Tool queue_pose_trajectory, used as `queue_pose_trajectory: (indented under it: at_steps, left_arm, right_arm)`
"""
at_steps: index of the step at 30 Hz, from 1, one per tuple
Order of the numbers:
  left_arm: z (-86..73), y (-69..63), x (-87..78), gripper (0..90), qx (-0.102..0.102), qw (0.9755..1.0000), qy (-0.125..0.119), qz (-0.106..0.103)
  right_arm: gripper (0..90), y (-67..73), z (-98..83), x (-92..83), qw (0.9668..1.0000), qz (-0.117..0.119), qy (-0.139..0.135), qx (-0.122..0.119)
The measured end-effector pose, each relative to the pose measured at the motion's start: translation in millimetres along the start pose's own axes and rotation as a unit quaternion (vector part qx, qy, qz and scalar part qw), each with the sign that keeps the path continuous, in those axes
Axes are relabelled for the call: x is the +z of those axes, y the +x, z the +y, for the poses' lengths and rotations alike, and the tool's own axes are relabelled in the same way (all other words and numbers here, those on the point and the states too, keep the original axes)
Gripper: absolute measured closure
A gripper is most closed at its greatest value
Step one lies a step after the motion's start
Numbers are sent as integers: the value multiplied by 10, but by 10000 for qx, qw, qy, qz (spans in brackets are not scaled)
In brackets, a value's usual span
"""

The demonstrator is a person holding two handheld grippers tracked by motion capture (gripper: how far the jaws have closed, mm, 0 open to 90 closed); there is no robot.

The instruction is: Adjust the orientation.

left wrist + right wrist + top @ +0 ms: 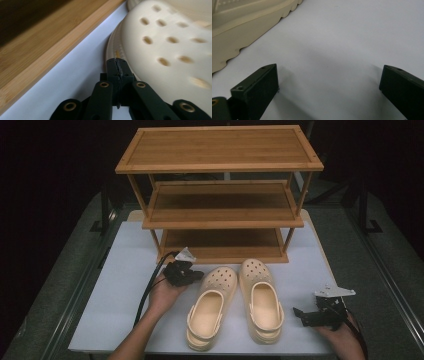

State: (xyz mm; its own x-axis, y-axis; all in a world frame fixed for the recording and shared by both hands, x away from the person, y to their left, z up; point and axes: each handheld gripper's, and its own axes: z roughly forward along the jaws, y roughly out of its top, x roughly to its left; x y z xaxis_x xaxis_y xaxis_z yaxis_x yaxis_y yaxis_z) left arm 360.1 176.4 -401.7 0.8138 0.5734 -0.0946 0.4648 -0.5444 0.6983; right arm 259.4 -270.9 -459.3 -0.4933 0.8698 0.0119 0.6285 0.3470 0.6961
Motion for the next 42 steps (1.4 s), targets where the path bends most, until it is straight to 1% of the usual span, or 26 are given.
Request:
queue_pose_trajectory:
  at_steps: [1,3,5,6,7,8,9,11,13,15,17,20,23,27,28,30,32,33,34,35,38,42]
  left_arm:
    - [-8,-8,-38,812,-7,10000,-6,-11]
    - [-48,-41,-173,771,-31,9999,-97,-23]
    - [-81,-67,-284,714,-134,9997,-179,-46]
    - [-102,-83,-351,685,-136,9996,-224,-48]
    - [-123,-104,-412,663,-190,9994,-296,-75]
    - [-149,-131,-482,632,-244,9989,-374,-145]
    - [-171,-157,-533,603,-252,9986,-417,-213]
    - [-213,-228,-608,570,-225,9982,-469,-284]
    - [-262,-299,-649,540,-204,9979,-490,-358]
    - [-313,-367,-656,519,-243,9973,-524,-459]
    - [-349,-437,-623,511,-209,9969,-507,-559]
    - [-348,-500,-529,502,-129,9970,-406,-640]
    - [-342,-531,-444,503,-76,9971,-363,-662]
    - [-337,-548,-373,523,-45,9977,-311,-605]
    - [-337,-554,-367,550,-26,9977,-299,-611]
    - [-336,-563,-365,632,53,9980,-307,-559]
    - [-331,-573,-380,678,94,9981,-309,-529]
    - [-328,-577,-394,728,160,9982,-301,-503]
    - [-325,-583,-405,728,189,9983,-288,-471]
    - [-321,-590,-416,747,240,9984,-279,-428]
    - [-312,-589,-427,774,297,9986,-239,-373]
    - [-305,-583,-438,804,303,9989,-251,-258]
  right_arm:
    - [17,0,0,0,10000,-2,0,-1]
    - [17,0,0,0,10000,-2,0,-2]
    - [17,1,0,-1,10000,-4,0,-3]
    - [17,1,-1,0,10000,-4,-2,-7]
    - [17,1,0,-1,10000,-4,-2,-3]
    - [18,1,0,-1,10000,-5,6,-6]
    - [18,1,1,-2,10000,-4,9,-7]
    - [18,2,1,-2,10000,-4,12,5]
    - [18,2,1,-2,10000,-5,8,-3]
    - [18,2,1,-1,10000,-5,7,-2]
    - [17,1,1,-1,10000,-4,7,-3]
    - [18,1,1,-1,10000,-6,6,-5]
    - [18,2,0,-2,10000,-8,3,-8]
    - [18,1,1,-1,10000,-3,6,0]
    - [18,2,1,-1,10000,-4,6,1]
    - [18,2,0,-2,10000,-6,6,-1]
    - [18,2,0,-1,10000,-6,7,-1]
    - [17,2,1,-1,10000,-5,7,-1]
    - [17,2,1,-1,10000,-5,7,-1]
    - [18,2,1,-1,10000,-5,8,0]
    - [17,2,1,-1,10000,-5,8,0]
    - [18,1,1,-1,10000,-5,7,0]
